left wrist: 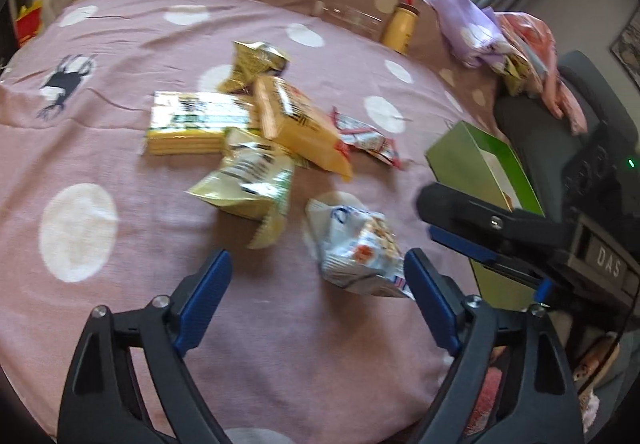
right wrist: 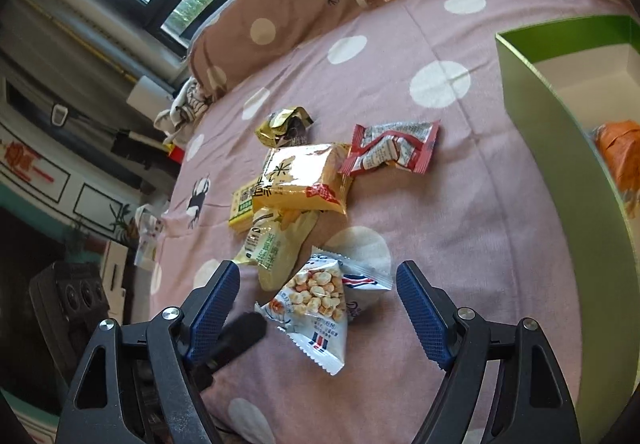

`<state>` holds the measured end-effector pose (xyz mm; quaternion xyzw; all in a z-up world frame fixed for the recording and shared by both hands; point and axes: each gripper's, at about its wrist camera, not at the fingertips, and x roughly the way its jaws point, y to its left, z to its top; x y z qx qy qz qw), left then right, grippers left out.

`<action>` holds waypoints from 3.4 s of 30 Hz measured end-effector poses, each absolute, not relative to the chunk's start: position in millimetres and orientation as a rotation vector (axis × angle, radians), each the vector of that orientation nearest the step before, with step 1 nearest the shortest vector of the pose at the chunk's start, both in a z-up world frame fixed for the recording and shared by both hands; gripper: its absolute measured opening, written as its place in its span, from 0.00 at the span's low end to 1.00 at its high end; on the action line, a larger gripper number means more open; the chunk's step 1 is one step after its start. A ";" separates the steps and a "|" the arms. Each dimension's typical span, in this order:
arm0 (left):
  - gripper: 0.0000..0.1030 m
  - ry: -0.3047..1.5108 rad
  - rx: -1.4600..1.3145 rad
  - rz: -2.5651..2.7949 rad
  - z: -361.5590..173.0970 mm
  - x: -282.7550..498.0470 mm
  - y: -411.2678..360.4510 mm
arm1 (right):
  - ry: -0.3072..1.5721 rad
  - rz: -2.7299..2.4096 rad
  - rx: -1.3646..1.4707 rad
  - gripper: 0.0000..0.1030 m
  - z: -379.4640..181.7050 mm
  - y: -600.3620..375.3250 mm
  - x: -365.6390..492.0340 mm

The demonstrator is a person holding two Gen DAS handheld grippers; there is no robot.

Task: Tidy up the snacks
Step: 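Lift the peanut bag off the pile with the right gripper, then carry the peanut bag with the right gripper over the green box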

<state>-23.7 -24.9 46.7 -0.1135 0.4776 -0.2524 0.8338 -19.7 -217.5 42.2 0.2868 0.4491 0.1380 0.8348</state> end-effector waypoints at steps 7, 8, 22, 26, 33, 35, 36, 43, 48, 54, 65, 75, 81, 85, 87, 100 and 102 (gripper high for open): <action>0.60 1.051 -0.267 -0.608 31.9 -22.7 -43.0 | 1.025 0.301 0.604 0.64 24.0 -205.4 -9.7; 0.55 1.050 -0.282 -0.623 31.0 -22.3 -44.0 | 1.034 0.300 0.597 0.62 22.3 -203.2 -8.9; 0.43 0.928 -0.239 -0.689 58.8 -36.9 -55.3 | 0.957 0.373 0.597 0.51 43.5 -203.8 -22.3; 0.42 0.865 -0.204 -0.698 79.0 -42.3 -63.7 | 0.887 0.380 0.604 0.51 63.3 -211.7 -32.4; 0.42 0.754 -0.161 -0.732 131.1 -47.3 -74.7 | 0.744 0.379 0.593 0.51 120.6 -228.7 -46.3; 0.42 0.720 -0.151 -0.727 147.1 -47.7 -79.5 | 0.722 0.389 0.589 0.51 136.7 -234.3 -44.8; 0.42 0.705 -0.145 -0.724 155.8 -46.9 -83.3 | 0.715 0.391 0.581 0.51 144.0 -236.8 -43.8; 0.40 0.645 -0.109 -0.731 180.8 -43.0 -107.0 | 0.602 0.381 0.520 0.51 172.5 -255.9 -45.8; 0.40 0.656 -0.082 -0.761 170.6 -37.7 -125.2 | 0.589 0.352 0.557 0.51 160.6 -277.6 -48.9; 0.40 0.661 -0.046 -0.812 169.6 -36.0 -153.6 | 0.566 0.306 0.604 0.51 154.6 -304.2 -56.1; 0.39 0.679 0.023 -0.907 164.6 -36.0 -207.3 | 0.529 0.203 0.708 0.51 141.0 -355.0 -70.5; 0.38 0.728 0.061 -0.996 150.4 -28.9 -249.5 | 0.539 0.098 0.787 0.51 120.4 -393.2 -76.1; 0.37 0.773 0.061 -1.038 138.8 -24.3 -270.0 | 0.554 0.043 0.830 0.51 107.6 -411.5 -78.2; 0.37 0.806 0.069 -1.055 131.4 -20.3 -281.5 | 0.573 0.016 0.860 0.51 97.5 -422.6 -76.6; 0.37 0.821 0.070 -1.062 127.8 -18.2 -286.8 | 0.583 0.001 0.874 0.51 93.0 -426.8 -75.7; 0.37 0.915 0.057 -1.105 105.3 -7.7 -305.8 | 0.642 -0.066 0.934 0.51 70.5 -445.8 -72.3; 0.37 0.931 0.051 -1.111 101.8 -5.9 -307.8 | 0.652 -0.080 0.939 0.51 68.1 -447.4 -71.0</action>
